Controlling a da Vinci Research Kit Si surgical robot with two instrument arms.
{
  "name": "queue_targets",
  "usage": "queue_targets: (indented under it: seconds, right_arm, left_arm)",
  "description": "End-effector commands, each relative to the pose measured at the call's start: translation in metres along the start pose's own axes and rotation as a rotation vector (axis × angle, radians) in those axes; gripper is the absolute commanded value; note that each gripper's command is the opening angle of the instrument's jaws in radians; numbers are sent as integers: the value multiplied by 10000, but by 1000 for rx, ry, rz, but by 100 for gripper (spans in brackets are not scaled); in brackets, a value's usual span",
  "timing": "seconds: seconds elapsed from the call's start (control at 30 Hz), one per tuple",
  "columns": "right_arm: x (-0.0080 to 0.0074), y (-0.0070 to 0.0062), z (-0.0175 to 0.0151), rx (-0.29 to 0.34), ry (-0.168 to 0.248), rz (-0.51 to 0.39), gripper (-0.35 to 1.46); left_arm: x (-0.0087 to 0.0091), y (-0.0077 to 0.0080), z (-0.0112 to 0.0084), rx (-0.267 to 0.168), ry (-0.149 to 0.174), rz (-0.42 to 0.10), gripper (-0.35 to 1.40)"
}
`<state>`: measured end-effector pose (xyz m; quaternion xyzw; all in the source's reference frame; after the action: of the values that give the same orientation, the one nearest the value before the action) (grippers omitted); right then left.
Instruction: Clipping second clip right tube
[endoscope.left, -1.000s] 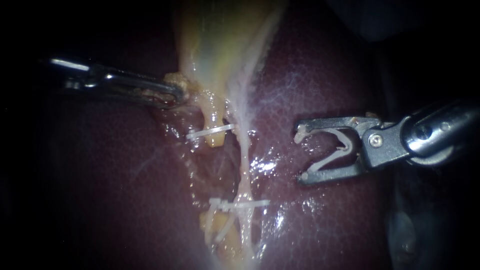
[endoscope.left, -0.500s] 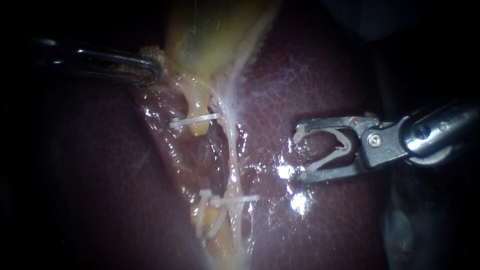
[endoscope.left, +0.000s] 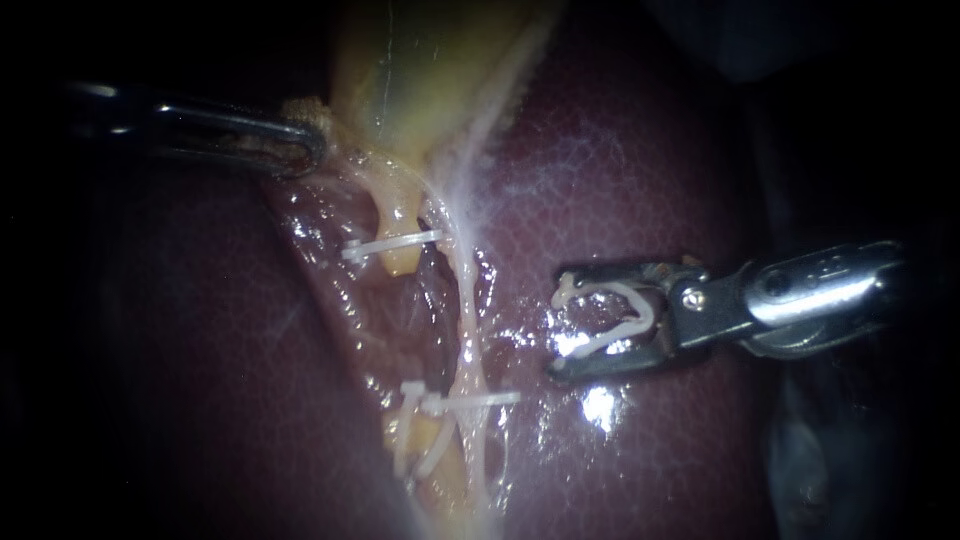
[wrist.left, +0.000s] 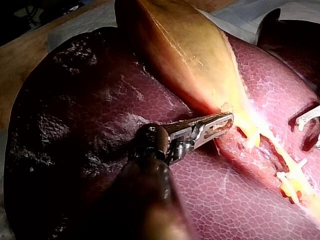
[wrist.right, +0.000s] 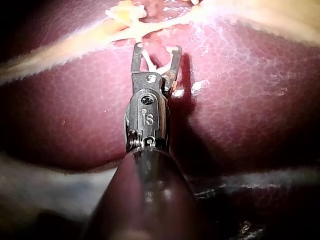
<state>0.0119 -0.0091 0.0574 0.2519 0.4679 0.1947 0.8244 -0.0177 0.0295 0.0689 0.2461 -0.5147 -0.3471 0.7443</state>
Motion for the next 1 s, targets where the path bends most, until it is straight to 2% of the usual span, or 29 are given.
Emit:
queue_targets:
  seconds: [0.03,0.2,0.4,0.7,1.0]
  right_arm:
    - [-3,2,2,8,4,28,48]
    - [-17,12,15,58,37,128,48]
    - [-25,13,35,91,55,185,48]
    - [-26,9,65,132,79,228,48]
    - [-23,4,88,203,135,288,48]
  left_arm:
    - [0,0,0,0,0,0,-35]
    - [1,0,1,-1,0,1,-35]
    - [1,0,1,-1,0,1,-35]
    - [1,0,1,-1,0,1,-35]
    - [2,-1,2,-2,0,1,-35]
